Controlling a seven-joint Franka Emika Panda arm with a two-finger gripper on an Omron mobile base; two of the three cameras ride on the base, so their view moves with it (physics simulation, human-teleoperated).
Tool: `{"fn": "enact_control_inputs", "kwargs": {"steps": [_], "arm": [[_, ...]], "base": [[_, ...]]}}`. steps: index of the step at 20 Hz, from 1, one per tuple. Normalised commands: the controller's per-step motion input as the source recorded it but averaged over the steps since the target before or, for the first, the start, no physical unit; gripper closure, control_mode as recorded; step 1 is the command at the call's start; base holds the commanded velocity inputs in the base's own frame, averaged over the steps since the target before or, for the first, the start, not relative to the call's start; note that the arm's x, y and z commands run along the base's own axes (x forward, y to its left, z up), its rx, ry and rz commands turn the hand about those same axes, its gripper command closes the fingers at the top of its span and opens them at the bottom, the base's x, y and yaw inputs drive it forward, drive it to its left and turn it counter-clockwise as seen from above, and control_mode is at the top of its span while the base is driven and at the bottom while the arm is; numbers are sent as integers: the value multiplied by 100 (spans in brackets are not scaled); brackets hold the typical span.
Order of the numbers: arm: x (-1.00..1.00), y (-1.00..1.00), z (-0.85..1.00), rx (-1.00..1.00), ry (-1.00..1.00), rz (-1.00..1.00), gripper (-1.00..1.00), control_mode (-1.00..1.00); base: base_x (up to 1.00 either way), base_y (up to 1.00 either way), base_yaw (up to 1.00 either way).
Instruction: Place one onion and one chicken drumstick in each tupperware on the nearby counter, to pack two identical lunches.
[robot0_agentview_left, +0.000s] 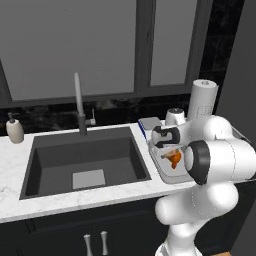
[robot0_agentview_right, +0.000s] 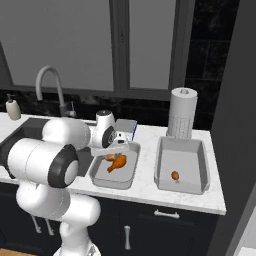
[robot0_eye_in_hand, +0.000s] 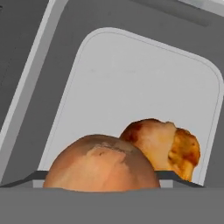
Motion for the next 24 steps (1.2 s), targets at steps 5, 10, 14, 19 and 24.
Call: {"fn": "enact_control_inputs", "kwargs": {"steps": [5,10,14,19,24], "arm": [[-7,-5,-26,0,0,0,-100,-100],[-26,-12,-3,1,0,0,-100,-100],[-65,-23,13,4,-4,2,-100,-100],[-58,0,31,0,-7,3,-100,-100],[-3,17,-14,0,-1,4,-100,-100]], "base": [[0,0,0],[0,0,0],[0,0,0],[0,0,0],[0,0,0]]}}
